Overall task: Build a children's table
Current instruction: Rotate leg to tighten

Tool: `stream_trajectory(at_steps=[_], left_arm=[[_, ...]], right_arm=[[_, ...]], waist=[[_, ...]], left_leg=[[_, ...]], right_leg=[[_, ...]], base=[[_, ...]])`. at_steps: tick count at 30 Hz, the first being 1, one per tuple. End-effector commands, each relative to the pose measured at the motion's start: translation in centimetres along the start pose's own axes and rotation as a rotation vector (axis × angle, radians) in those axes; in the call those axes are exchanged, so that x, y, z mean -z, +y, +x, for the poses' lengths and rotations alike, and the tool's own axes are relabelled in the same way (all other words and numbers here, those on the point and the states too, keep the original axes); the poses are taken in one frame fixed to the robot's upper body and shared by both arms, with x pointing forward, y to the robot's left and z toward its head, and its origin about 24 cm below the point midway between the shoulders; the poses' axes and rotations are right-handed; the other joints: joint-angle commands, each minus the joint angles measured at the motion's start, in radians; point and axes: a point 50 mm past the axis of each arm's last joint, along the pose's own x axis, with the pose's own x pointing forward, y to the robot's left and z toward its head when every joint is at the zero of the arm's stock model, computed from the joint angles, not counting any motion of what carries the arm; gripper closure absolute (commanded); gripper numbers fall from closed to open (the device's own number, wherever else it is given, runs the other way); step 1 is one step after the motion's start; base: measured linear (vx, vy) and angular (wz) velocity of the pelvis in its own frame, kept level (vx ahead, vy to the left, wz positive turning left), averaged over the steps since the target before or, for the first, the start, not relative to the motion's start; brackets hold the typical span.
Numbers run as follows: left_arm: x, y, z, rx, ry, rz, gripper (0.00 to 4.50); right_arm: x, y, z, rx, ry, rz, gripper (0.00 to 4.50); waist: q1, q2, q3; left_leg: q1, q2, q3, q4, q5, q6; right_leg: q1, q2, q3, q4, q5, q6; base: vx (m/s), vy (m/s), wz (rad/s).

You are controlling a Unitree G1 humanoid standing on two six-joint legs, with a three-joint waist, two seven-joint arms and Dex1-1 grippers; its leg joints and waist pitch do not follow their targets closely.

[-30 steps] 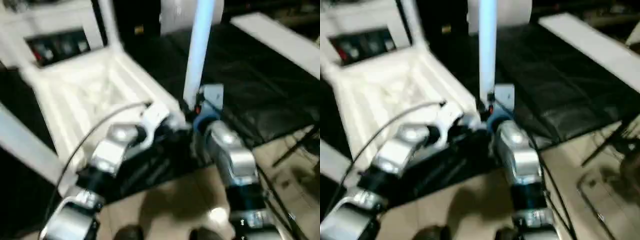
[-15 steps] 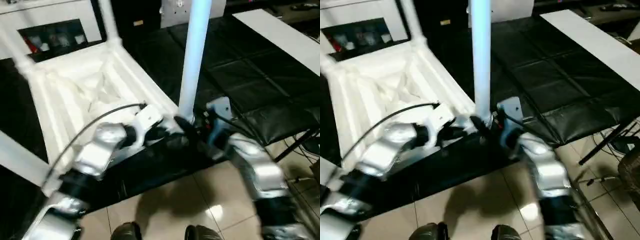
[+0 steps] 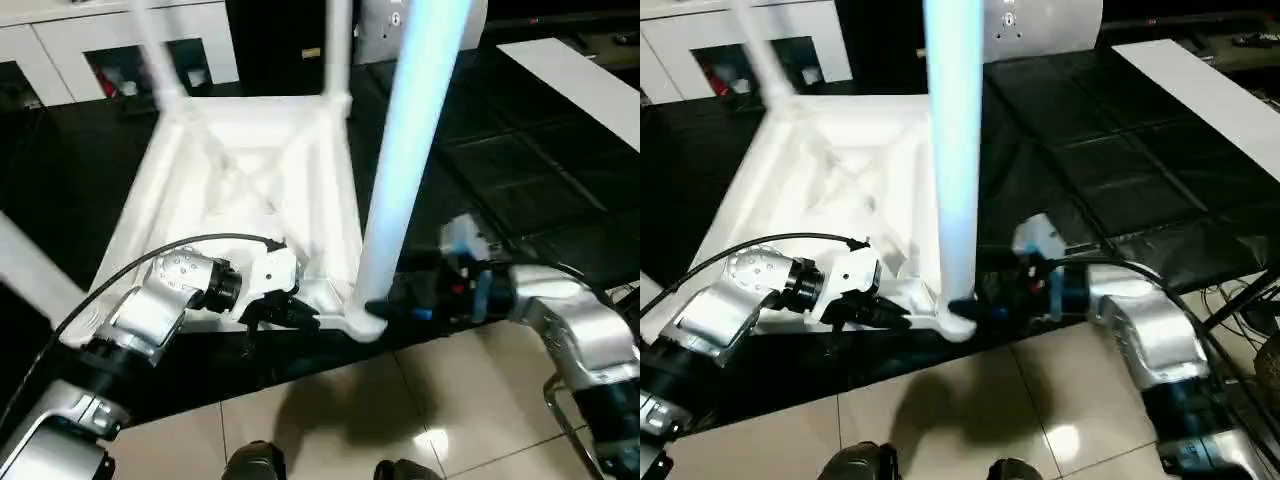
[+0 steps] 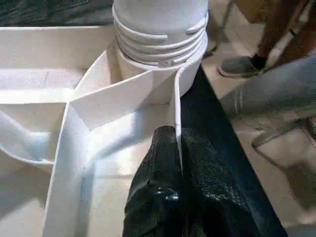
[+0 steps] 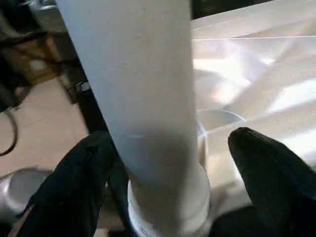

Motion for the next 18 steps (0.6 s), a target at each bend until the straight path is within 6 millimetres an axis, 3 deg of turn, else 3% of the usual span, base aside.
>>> stream_trajectory(at_steps=[1, 8, 13, 17, 18], left_arm=[[-1.05, -0.10, 0.75, 0.080, -0.001, 0.078, 4.50], [-1.04, 0.26, 1.01, 0.075, 0.007, 0.096, 4.50], [-0.76, 0.37, 0.92, 0.069, 0.015, 0.094, 4.50], [-0.56, 0.39, 0.87, 0.066, 0.021, 0.087, 4.50], [-0.46, 0.37, 0.84, 0.064, 0.022, 0.080, 4.50]], right_arm=[[0.12, -0.16, 0.00, -0.041, 0.043, -0.022, 0.88], [0.20, -0.27, 0.12, -0.135, 0.078, -0.005, 1.40], [0.34, -0.21, 0.11, -0.175, 0.087, 0.014, 1.86], [0.46, -0.10, 0.13, -0.187, 0.081, 0.033, 2.18], [0.52, 0.08, 0.20, -0.191, 0.070, 0.049, 2.28]], waist=[[-0.004, -0.017, -0.097], [0.005, -0.020, -0.104], [0.006, -0.021, -0.103], [0.010, -0.021, -0.105], [0.012, -0.014, -0.102]], left_leg=[[0.022, 0.059, -0.009, -0.066, -0.137, 0.072], [0.019, 0.058, -0.008, -0.062, -0.112, 0.086], [0.020, 0.059, -0.010, -0.063, -0.150, 0.066], [0.020, 0.060, -0.010, -0.063, -0.137, 0.066], [0.020, 0.060, -0.011, -0.063, -0.137, 0.066]], right_leg=[[0.048, -0.066, 0.047, -0.061, -0.151, -0.262], [0.050, -0.062, 0.045, -0.054, -0.103, -0.265], [0.049, -0.065, 0.046, -0.060, -0.157, -0.257], [0.048, -0.063, 0.045, -0.057, -0.141, -0.258], [0.046, -0.064, 0.045, -0.056, -0.137, -0.259]], base=[[0.000, 0.000, 0.00], [0.000, 0.000, 0.00], [0.000, 0.000, 0.00], [0.000, 0.000, 0.00], [0.000, 0.000, 0.00]])
